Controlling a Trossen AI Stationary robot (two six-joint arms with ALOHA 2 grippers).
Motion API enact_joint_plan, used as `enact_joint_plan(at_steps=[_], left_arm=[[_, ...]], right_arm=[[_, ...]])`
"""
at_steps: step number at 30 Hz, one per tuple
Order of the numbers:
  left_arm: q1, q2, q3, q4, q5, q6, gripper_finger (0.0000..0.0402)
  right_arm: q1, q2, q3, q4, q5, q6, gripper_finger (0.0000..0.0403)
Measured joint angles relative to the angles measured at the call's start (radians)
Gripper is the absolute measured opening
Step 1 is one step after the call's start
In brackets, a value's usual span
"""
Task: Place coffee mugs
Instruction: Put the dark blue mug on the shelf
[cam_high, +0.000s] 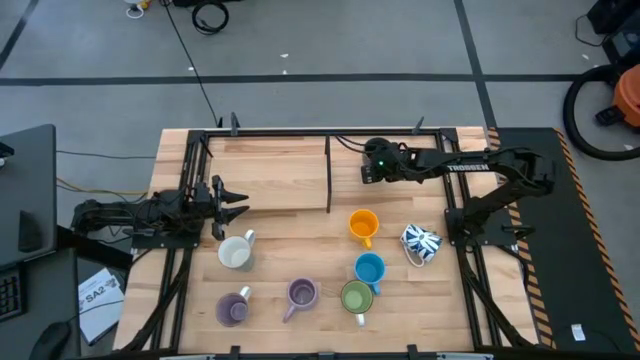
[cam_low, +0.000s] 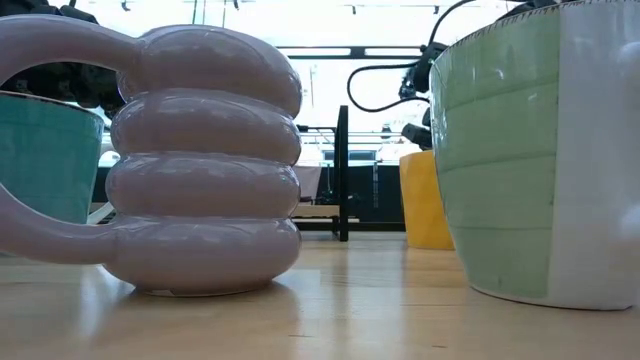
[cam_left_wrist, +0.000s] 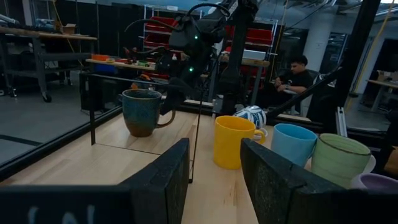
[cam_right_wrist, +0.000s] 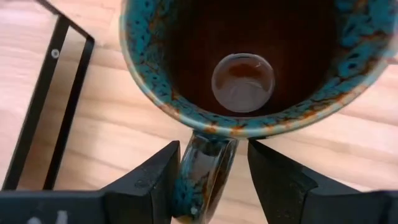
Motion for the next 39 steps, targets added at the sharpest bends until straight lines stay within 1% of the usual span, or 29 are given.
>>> enact_joint_plan(at_steps=[4, 11, 21, 28, 39], left_arm=[[0.000, 0.000, 0.000, 0.000, 0.000, 0.000, 0.0151], [0.000, 0.000, 0.000, 0.000, 0.000, 0.001, 0.0151], [0.000, 0.000, 0.000, -0.001, 0.000, 0.001, 0.0151], [0.000, 0.000, 0.000, -0.001, 0.000, 0.001, 0.0151], [0.000, 0.000, 0.000, -0.001, 0.000, 0.001, 0.0151]], right_arm=[[-0.019, -0.005, 0.000, 0.000, 0.000, 0.017, 0.0175], [-0.041, -0.005, 0.000, 0.000, 0.000, 0.024, 0.0133], [-0.051, -0.005, 0.000, -0.026, 0.001, 0.021, 0.0058], [-0.051, -0.005, 0.000, -0.026, 0.001, -0.004, 0.0057], [-0.051, -0.011, -0.001, -0.022, -0.022, -0.094, 0.0057]])
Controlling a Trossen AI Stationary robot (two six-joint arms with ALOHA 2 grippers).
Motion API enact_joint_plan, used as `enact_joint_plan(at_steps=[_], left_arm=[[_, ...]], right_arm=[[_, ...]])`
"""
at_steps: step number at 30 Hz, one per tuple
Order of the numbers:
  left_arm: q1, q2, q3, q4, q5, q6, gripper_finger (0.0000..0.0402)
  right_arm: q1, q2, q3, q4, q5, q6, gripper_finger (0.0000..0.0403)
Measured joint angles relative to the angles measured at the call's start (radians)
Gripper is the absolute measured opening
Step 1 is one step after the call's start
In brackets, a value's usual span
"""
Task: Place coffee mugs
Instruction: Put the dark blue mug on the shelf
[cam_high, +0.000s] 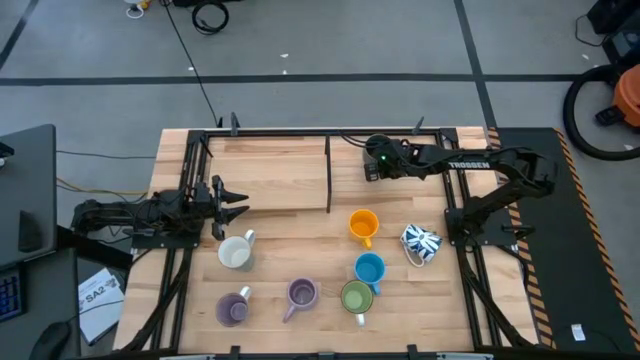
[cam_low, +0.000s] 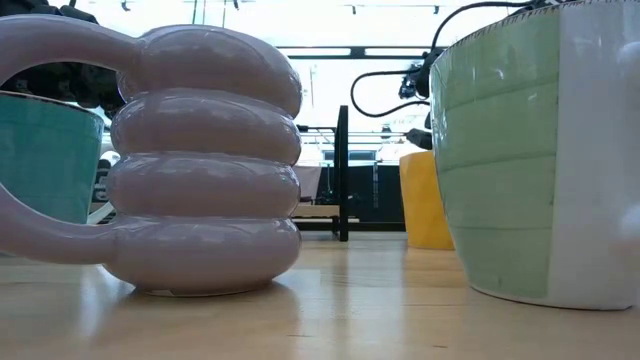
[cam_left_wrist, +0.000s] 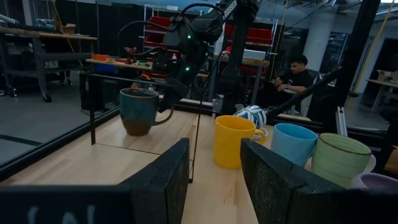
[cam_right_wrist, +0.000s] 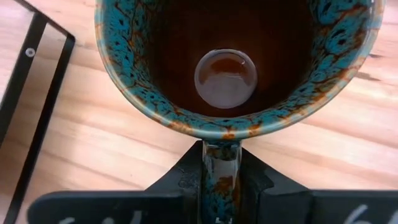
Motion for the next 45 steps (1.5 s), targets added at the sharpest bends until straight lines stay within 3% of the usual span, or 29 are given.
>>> enact_joint_plan(at_steps=[13, 33, 45], left_arm=[[0.000, 0.000, 0.000, 0.000, 0.000, 0.000, 0.0151], [0.000, 0.000, 0.000, 0.000, 0.000, -0.001, 0.0151], [0.000, 0.000, 0.000, 0.000, 0.000, -0.001, 0.0151]], right_arm=[[0.000, -0.041, 0.108, -0.039, -0.001, -0.097, 0.0056], [0.005, -0.040, 0.487, -0.150, -0.014, -0.299, 0.0056], [0.123, -0.040, 0.542, -0.114, -0.082, -0.325, 0.0055]])
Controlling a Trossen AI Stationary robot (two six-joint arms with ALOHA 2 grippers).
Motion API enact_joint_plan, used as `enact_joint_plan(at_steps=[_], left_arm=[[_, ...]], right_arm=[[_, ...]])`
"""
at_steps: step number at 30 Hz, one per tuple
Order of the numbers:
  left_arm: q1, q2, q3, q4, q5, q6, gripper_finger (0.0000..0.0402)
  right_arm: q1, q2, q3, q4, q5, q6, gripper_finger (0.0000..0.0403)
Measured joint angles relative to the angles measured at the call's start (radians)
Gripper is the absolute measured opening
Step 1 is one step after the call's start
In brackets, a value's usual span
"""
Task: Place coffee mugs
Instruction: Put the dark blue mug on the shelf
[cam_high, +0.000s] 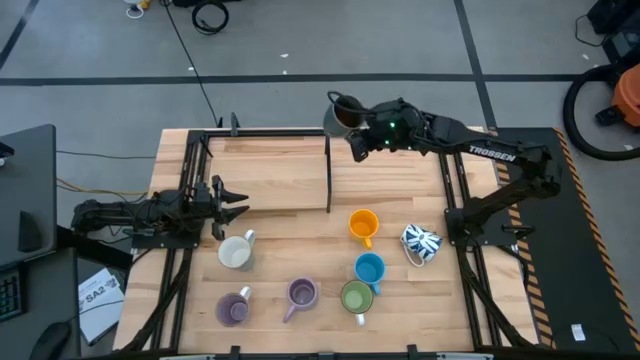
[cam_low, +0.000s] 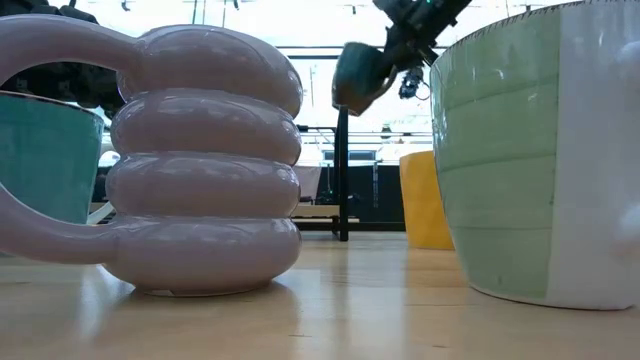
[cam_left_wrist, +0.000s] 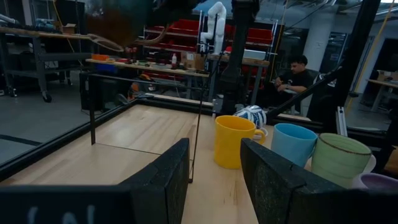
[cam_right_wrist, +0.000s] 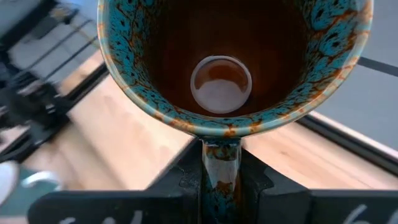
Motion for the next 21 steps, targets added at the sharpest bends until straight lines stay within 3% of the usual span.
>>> enact_joint_plan(at_steps=[21], left_arm=[[0.000, 0.000, 0.000, 0.000, 0.000, 0.000, 0.0151]], right_arm=[[0.291, 0.002, 0.000, 0.066, 0.038, 0.130, 0.0055]])
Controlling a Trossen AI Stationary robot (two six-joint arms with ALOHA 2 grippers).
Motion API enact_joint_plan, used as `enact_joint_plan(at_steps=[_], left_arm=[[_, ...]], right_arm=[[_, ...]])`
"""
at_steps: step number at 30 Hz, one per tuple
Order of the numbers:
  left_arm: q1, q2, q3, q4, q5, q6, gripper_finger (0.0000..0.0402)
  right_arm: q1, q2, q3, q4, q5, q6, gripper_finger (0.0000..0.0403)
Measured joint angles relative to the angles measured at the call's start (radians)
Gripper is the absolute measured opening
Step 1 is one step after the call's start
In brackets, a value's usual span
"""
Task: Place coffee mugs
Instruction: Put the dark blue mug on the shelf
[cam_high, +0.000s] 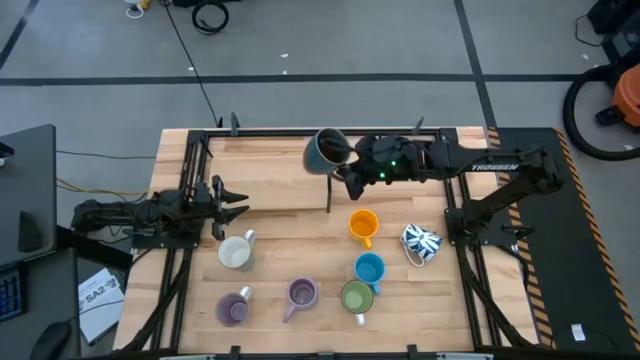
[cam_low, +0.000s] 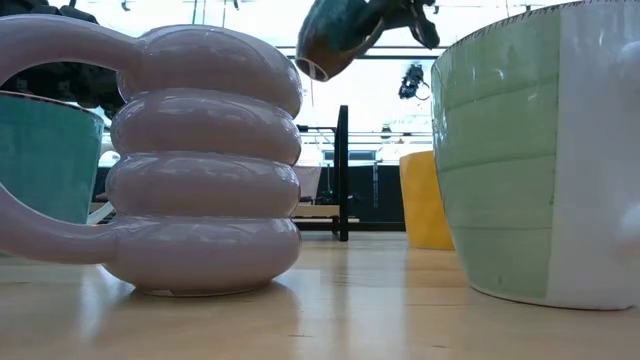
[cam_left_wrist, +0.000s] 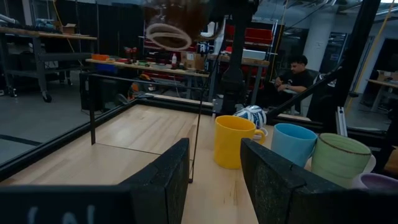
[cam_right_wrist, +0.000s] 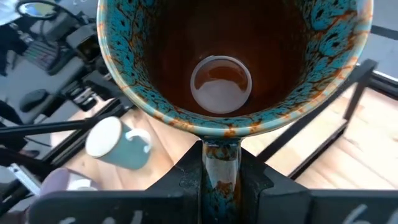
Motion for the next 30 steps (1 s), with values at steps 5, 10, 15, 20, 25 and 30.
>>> enact_joint_plan(at_steps=[5, 10, 15, 20, 25, 30], left_arm=[[0.000, 0.000, 0.000, 0.000, 0.000, 0.000, 0.0151], [0.000, 0.000, 0.000, 0.000, 0.000, 0.000, 0.0151], [0.000, 0.000, 0.000, 0.000, 0.000, 0.000, 0.0151], [0.000, 0.000, 0.000, 0.000, 0.000, 0.000, 0.0151], [0.000, 0.000, 0.000, 0.000, 0.000, 0.000, 0.0151], [0.000, 0.000, 0.000, -0.002, 0.000, 0.000, 0.0151]], right_arm=[[0.005, 0.000, 0.000, 0.083, 0.018, 0.001, 0.0055], [-0.027, 0.000, 0.000, 0.149, 0.003, -0.021, 0.0055], [-0.072, 0.036, 0.043, 0.163, -0.048, -0.045, 0.0055], [-0.112, 0.178, 0.228, 0.093, -0.103, -0.143, 0.0055], [-0.171, 0.361, 0.490, -0.101, -0.140, -0.233, 0.0055], [-0.223, 0.511, 0.702, -0.320, -0.134, -0.270, 0.0055]])
